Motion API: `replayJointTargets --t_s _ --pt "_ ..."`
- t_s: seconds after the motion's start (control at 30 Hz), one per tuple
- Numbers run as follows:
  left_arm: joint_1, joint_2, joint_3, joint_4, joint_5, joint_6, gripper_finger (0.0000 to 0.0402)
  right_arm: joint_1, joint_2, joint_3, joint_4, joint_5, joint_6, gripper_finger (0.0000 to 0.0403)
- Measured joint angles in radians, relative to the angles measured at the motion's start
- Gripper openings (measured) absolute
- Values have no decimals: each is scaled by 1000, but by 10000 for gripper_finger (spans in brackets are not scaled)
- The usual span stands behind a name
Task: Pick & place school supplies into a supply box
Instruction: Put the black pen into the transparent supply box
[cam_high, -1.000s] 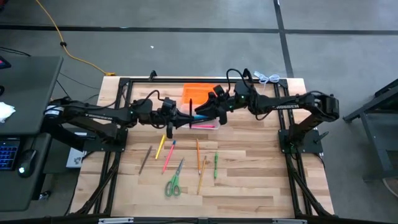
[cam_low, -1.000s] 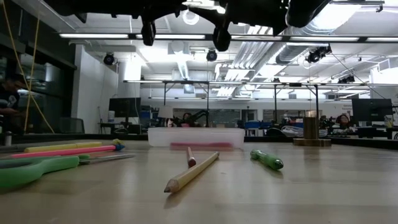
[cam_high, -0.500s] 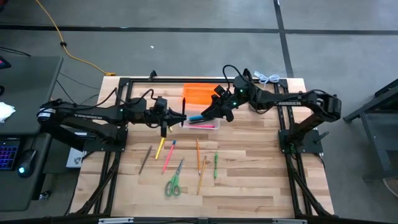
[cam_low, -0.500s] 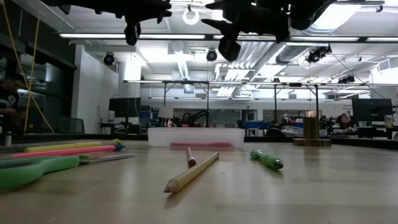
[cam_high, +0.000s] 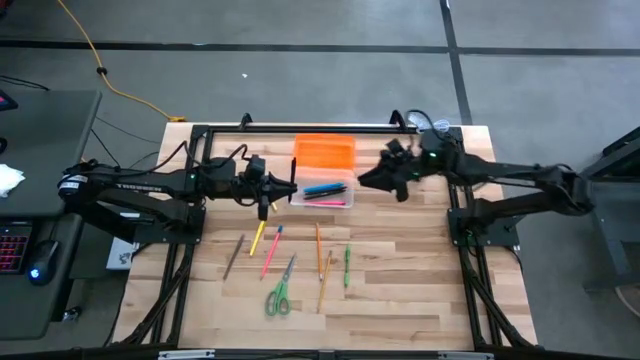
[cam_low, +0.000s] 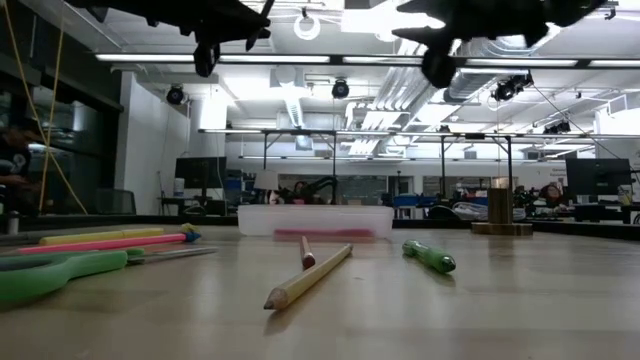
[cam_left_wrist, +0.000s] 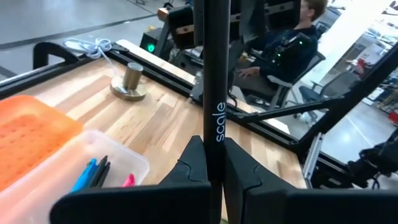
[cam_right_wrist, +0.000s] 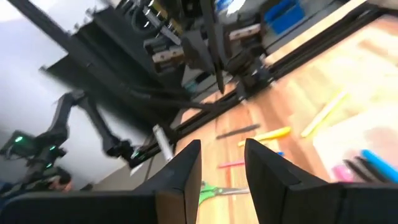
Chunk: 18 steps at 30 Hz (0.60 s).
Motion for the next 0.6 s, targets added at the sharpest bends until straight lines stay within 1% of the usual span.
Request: replayJointTargets --t_s 0.17,0.33,0.5,0.6 --pt "0 0 0 2 -15 14 37 25 -175 -116 0 114 16 99" --pt "0 0 0 3 -41 16 37 55 -312 -203 0 190 26 98" --pt "0 0 3 -1 -48 46 37 87 -397 -264 1 228 8 98" --pt "0 15 33 -26 -48 76 37 105 -427 -292 0 259 -7 98"
